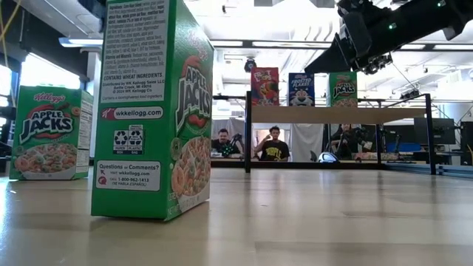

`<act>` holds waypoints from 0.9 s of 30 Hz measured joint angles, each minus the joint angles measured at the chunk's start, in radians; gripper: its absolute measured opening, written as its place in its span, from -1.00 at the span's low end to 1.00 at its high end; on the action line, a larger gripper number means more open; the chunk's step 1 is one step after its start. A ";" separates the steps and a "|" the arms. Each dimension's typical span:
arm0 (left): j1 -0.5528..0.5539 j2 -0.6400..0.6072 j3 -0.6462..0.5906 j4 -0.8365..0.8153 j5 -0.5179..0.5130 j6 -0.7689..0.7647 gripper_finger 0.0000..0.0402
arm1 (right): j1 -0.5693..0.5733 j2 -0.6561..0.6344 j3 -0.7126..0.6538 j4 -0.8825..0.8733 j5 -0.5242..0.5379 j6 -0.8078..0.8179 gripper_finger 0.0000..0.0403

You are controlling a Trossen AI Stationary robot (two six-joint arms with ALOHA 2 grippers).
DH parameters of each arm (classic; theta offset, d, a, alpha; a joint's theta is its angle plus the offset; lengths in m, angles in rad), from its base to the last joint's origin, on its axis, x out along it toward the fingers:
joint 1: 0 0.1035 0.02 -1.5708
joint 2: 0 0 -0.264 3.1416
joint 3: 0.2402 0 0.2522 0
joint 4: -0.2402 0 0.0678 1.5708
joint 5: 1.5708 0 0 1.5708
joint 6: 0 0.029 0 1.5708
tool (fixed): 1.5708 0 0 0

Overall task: Stack cereal on shelf
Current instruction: Put the top blue cereal box on the shelf and aligned with the other blue cereal box

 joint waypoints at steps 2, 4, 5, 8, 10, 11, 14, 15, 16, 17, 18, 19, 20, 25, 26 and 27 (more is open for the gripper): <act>0.013 0.051 0.040 -0.035 0.007 0.059 -0.28 | 0.000 0.000 0.000 0.000 -0.005 0.000 -1.00; 0.019 0.105 0.086 -0.082 0.007 0.137 -0.16 | 0.000 0.000 0.000 0.000 -0.006 0.000 -1.00; 0.021 0.131 0.106 -0.101 0.007 0.178 -0.10 | 0.000 0.000 0.000 0.000 -0.009 0.000 -1.00; 0.013 0.201 0.170 -0.138 0.006 0.273 0.04 | 0.000 0.000 0.000 0.000 -0.011 0.000 -1.00; 0.006 0.241 0.205 -0.161 -0.002 0.334 0.10 | 0.000 0.000 0.000 0.000 -0.011 0.000 -1.00; 0.004 0.262 0.220 -0.171 -0.009 0.359 0.12 | 0.000 0.000 0.000 0.000 -0.012 0.000 -1.00; -0.004 0.313 0.252 -0.179 -0.038 0.417 0.14 | 0.000 0.000 0.000 0.000 -0.013 0.000 -1.00; -0.005 0.329 0.259 -0.183 -0.058 0.435 0.14 | 0.000 0.000 0.000 0.000 -0.013 0.000 -1.00; -0.005 0.345 0.267 -0.185 -0.084 0.451 0.14 | 0.000 0.000 0.000 0.000 -0.014 -0.001 -1.00; -0.006 0.359 0.274 -0.185 -0.105 0.468 0.14 | 0.000 0.000 0.000 0.000 -0.015 -0.002 -1.00; -0.006 0.372 0.281 -0.187 -0.127 0.485 0.14 | 0.000 0.000 0.000 -0.001 -0.015 -0.002 -1.00; -0.007 0.383 0.287 -0.187 -0.146 0.493 0.14 | 0.000 0.000 0.000 -0.002 -0.015 -0.002 -1.00; -0.007 0.392 0.293 -0.186 -0.164 0.500 0.14 | 0.000 0.000 0.000 -0.003 -0.016 -0.003 -1.00; -0.006 0.401 0.300 -0.174 -0.193 0.532 0.14 | 0.000 0.000 0.000 -0.004 -0.016 -0.003 -1.00; -0.006 0.401 0.300 -0.171 -0.193 0.535 0.14 | 0.000 0.000 0.000 -0.004 -0.016 -0.003 -1.00; -0.005 0.401 0.300 -0.171 -0.193 0.538 0.14 | 0.000 0.000 0.000 -0.004 -0.016 -0.003 -1.00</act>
